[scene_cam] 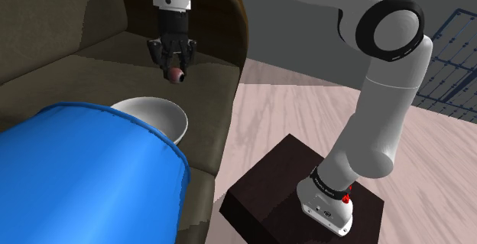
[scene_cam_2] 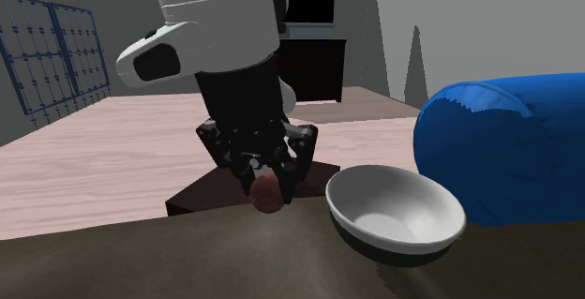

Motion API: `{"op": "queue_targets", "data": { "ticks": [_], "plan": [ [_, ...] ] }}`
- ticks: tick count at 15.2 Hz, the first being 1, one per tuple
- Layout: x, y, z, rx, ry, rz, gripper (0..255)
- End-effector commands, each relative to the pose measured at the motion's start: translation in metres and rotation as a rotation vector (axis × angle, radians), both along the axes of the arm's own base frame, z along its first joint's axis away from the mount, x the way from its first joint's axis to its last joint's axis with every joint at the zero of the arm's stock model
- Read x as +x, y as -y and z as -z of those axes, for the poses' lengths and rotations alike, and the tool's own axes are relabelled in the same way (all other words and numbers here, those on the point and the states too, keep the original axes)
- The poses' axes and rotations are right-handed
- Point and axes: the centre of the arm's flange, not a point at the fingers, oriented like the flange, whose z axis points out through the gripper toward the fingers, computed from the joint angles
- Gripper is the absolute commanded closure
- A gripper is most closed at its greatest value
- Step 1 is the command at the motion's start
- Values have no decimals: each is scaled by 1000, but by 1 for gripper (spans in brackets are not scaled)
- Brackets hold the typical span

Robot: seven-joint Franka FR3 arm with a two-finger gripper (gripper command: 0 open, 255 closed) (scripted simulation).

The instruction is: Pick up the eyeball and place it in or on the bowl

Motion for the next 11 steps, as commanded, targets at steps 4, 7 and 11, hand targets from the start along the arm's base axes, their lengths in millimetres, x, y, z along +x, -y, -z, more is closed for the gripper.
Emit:
{"op": "queue_targets", "data": {
  "ticks": [4,7,11],
  "plan": [
    [0,0,-27,0,0,0,255],
    [0,0,-43,0,0,0,255],
    [0,0,-64,0,0,0,255]
  ]
}}
